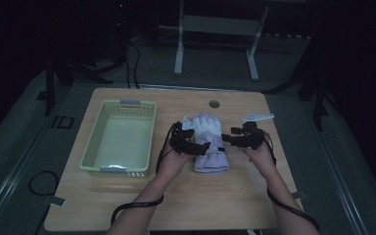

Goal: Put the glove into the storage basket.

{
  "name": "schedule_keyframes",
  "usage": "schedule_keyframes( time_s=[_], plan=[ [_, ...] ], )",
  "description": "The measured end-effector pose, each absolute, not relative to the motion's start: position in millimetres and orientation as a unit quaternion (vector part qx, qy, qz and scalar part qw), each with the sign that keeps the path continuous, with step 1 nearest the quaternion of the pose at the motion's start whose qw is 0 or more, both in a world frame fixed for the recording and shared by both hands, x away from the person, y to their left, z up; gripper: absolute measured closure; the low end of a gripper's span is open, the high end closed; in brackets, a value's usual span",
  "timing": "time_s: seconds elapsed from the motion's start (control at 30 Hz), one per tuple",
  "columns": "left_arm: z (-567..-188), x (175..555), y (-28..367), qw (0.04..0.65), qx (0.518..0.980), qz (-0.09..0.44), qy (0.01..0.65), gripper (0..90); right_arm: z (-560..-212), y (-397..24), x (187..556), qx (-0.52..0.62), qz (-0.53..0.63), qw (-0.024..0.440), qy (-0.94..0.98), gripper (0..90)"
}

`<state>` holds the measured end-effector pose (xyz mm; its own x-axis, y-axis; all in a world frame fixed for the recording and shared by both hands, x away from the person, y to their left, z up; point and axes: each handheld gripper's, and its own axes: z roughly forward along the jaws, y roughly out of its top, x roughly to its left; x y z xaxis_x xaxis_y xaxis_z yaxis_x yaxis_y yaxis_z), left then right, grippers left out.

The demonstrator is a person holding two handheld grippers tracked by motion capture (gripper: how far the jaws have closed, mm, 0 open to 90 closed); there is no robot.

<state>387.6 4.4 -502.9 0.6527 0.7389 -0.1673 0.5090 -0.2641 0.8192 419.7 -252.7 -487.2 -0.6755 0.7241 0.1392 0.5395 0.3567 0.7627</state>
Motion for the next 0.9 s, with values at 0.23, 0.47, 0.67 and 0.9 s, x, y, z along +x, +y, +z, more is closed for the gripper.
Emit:
schedule_keyframes(
  time_s=[0.23, 0.47, 0.67, 0.9],
  plan=[
    [-516, 401, 2, 0.408, 0.786, 0.103, 0.453, 16.0, -505, -244, 422, 0.387, 0.39, 0.092, 0.83, 49.7],
    [-541, 408, -2, 0.379, 0.787, 0.06, 0.483, 16.0, -526, -246, 422, 0.399, 0.369, 0.052, 0.838, 46.7],
    [-552, 412, -3, 0.375, 0.79, 0.041, 0.484, 16.5, -541, -248, 427, 0.408, 0.359, 0.027, 0.839, 40.2],
    [-557, 420, 0, 0.387, 0.792, -0.016, 0.472, 29.7, -551, -251, 437, 0.43, 0.367, -0.037, 0.824, 46.7]
  ],
)
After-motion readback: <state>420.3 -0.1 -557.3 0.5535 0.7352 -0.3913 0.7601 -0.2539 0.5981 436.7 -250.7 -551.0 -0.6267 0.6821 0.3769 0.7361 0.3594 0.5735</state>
